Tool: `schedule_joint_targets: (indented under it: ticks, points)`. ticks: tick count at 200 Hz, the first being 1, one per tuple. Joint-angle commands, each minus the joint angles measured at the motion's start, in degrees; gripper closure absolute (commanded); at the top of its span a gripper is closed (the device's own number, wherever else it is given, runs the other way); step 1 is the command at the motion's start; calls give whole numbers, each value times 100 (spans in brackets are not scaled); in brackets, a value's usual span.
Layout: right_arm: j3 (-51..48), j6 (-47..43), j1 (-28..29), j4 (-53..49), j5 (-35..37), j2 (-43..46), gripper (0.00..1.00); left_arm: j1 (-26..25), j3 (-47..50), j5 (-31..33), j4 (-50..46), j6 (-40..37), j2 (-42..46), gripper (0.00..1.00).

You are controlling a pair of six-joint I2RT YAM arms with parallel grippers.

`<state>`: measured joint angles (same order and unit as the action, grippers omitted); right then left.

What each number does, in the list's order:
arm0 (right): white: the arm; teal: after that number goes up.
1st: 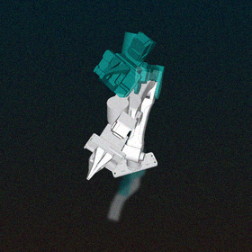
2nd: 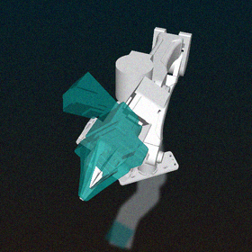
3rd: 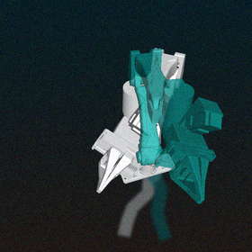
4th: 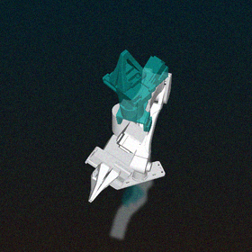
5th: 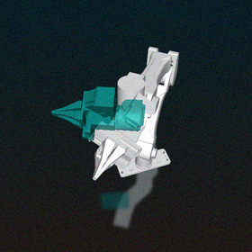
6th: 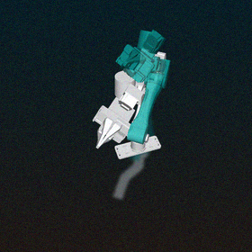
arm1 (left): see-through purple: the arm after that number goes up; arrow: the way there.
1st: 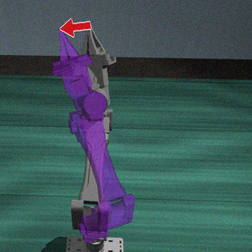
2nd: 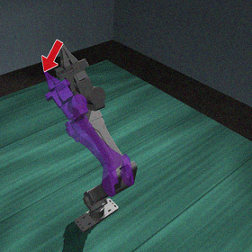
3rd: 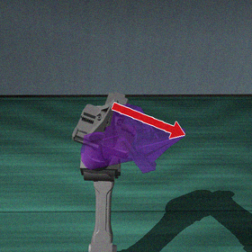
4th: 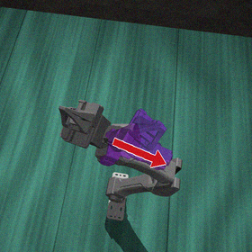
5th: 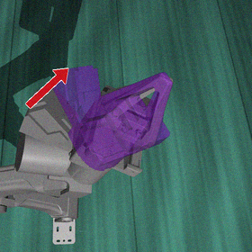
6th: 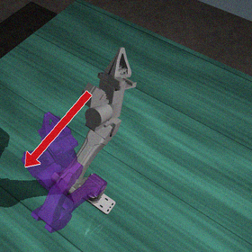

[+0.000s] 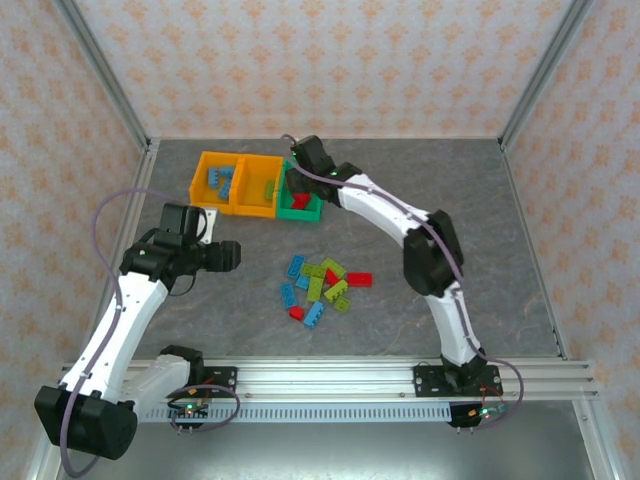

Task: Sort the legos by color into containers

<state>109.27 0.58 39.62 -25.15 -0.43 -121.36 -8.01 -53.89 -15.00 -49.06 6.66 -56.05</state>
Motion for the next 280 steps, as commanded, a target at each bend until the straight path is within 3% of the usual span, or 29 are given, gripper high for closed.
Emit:
schedule_joint_targets:
  ticks: [1,20,38,78,103,172,246,280]
  points:
    - [-764,79,24,12,-248,1542,41,-246,-78,-199,-75,785,-9,27]
    - [-1290,109,20,-189,-278,2406,39,-810,-162,-156,70,1350,-60,31]
    - [-2028,327,20,-264,-64,3302,37,-1687,-382,458,89,1815,-185,33]
    - [-4166,1301,2,-226,1283,5397,20,-3527,-472,1384,746,2986,-953,38]
    - [-4977,1715,-37,-352,1797,6246,10,-4179,-475,1502,1520,3186,-1832,42]
    - [-4877,1788,-34,-913,1717,6318,9,-4207,-852,1702,2097,2577,-3660,46]
    - [-4839,1786,-40,-920,1660,6283,8,-4200,-796,2059,2125,2556,-4181,46]
    - [-4829,1822,-42,-920,1612,6257,8,-4200,-759,1941,2207,2537,-4321,55]
